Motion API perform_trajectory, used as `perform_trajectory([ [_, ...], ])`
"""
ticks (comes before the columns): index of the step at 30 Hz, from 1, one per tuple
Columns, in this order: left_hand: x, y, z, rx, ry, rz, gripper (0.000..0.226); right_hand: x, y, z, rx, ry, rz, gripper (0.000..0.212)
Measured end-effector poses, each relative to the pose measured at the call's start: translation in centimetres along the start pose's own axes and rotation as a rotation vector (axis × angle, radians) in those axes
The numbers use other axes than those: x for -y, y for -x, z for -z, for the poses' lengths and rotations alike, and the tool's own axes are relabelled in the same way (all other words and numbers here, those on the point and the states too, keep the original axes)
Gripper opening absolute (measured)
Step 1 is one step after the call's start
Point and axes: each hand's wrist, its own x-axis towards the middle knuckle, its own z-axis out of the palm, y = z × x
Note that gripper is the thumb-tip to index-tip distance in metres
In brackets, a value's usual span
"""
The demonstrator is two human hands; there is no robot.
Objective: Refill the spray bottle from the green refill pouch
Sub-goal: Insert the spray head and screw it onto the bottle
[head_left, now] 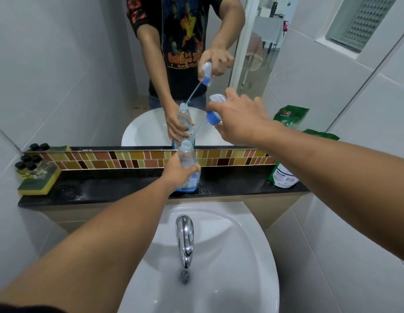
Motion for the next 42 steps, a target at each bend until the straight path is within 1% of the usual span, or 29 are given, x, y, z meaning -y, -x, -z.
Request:
perform_trajectory([
  [4,0.0,0.2,0.1,-0.003,-0.004,-0.010,0.062,1.7,-1.1,-1.4,0.043,-0.014,0.043,0.044],
  [11,-0.2,0.3,0.0,-0.006,0.007,0.005,0.060,3.4,-2.6,-4.1,0.075,0.000,0.168,0.049],
  [15,-0.1,0.3,-0.2,-0.014,0.021,0.003,0.059,3.9,-3.4,-5.3,0.129,-0.056,0.236,0.051],
  [19,-0.1,0.2,-0.2,-0.021,0.039,-0.011,0.053,4.2,-4.4,-6.0,0.178,-0.071,0.299,0.049],
  [24,0.1,0.1,-0.3,-0.006,0.072,-0.025,0.050,5.3,-5.0,-6.4,0.189,-0.019,0.377,0.047],
  [31,0.4,-0.1,-0.3,0.001,0.102,-0.011,0.047,6.0,-5.9,-5.6,0.325,-0.043,0.356,0.037],
  [33,0.5,0.0,-0.3,-0.003,0.115,-0.003,0.051,5.7,-6.3,-5.1,0.420,-0.109,0.356,0.045],
  [35,0.6,0.0,-0.4,-0.004,0.119,-0.014,0.055,4.8,-6.9,-4.1,0.512,-0.319,0.304,0.057],
  [37,0.5,0.0,-0.4,-0.007,0.086,-0.021,0.055,3.4,-7.5,-2.6,0.497,-0.557,0.242,0.070],
  [38,0.5,0.0,-0.4,-0.009,0.076,-0.020,0.056,2.7,-7.6,-1.9,0.470,-0.593,0.243,0.078],
  [39,0.5,0.0,-0.4,-0.009,0.075,-0.018,0.057,2.1,-7.6,-1.4,0.452,-0.545,0.277,0.082],
  [42,0.5,0.0,-0.5,-0.011,0.084,-0.017,0.057,1.3,-6.9,-1.9,0.486,-0.185,0.428,0.088],
])
